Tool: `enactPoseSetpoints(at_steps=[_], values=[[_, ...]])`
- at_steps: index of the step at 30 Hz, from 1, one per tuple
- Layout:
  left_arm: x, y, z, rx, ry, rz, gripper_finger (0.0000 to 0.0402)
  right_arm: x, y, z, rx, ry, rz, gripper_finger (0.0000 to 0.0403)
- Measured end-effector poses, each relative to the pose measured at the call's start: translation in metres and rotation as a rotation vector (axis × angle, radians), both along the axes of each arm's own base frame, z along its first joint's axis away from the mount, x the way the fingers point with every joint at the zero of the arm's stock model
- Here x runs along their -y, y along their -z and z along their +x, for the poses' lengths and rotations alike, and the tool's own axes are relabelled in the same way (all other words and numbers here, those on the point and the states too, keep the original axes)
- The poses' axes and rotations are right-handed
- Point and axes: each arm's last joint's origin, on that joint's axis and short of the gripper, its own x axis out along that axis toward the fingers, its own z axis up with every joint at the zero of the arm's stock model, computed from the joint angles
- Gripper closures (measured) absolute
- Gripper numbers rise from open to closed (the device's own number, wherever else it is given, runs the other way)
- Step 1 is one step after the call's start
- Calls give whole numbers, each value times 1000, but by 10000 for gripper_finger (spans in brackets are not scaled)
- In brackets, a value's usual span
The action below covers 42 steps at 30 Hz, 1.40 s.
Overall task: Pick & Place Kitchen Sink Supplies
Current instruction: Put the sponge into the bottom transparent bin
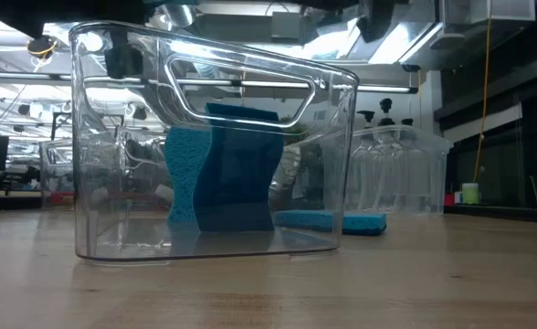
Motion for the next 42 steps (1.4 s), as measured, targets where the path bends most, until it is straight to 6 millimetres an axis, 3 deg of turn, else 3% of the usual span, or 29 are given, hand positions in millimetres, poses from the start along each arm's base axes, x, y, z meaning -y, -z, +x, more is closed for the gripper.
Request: enactPoseSetpoints(at_steps=[5,25,42], values=[[1,2,4,-3,2,-22,390,3,0,1,-18,-35,-161,266],[10,-3,8,68,8,-47,389,1,9,6,-61,-150,-441,266],[13,-4,8,84,-18,-38,389,0,3,7,1,-166,-388,266]])
